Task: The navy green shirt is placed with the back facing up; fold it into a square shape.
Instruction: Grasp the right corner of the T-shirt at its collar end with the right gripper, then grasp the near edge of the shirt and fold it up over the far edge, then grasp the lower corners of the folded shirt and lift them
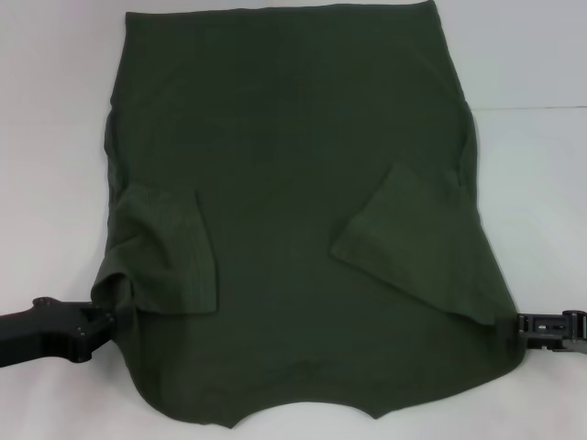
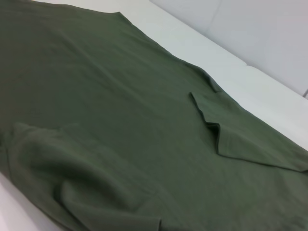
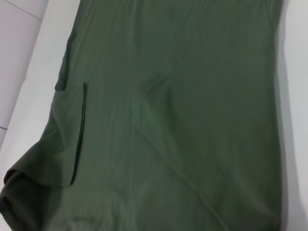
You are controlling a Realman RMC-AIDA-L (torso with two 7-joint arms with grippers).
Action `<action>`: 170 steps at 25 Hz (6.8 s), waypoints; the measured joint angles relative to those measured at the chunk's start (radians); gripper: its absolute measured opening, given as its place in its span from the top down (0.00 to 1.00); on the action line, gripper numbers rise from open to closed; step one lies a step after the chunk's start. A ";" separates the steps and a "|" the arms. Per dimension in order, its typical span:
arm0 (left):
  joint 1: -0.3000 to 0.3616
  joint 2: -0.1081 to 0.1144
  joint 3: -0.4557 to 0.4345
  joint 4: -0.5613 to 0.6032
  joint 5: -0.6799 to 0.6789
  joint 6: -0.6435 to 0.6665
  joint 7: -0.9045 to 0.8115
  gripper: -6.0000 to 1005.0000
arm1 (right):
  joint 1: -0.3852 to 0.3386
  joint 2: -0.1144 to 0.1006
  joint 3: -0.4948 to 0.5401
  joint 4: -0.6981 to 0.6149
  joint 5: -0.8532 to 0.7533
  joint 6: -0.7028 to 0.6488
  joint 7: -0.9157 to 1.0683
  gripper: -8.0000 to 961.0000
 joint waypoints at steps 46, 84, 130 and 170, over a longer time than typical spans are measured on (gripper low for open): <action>0.000 -0.002 -0.001 0.000 -0.006 -0.005 0.005 0.95 | 0.018 0.016 -0.002 -0.010 -0.052 0.008 -0.005 0.72; 0.110 0.001 -0.121 0.031 0.028 0.206 -0.114 0.95 | -0.198 0.027 0.266 -0.041 -0.061 -0.172 -0.281 0.94; -0.397 0.131 -0.187 -0.353 -0.045 -0.446 -0.036 0.95 | 0.232 0.046 0.496 0.117 0.072 0.310 -0.522 0.87; -0.457 0.022 -0.195 -0.573 -0.547 -0.871 0.656 0.90 | 0.380 0.148 0.390 0.302 0.386 0.850 -0.992 0.81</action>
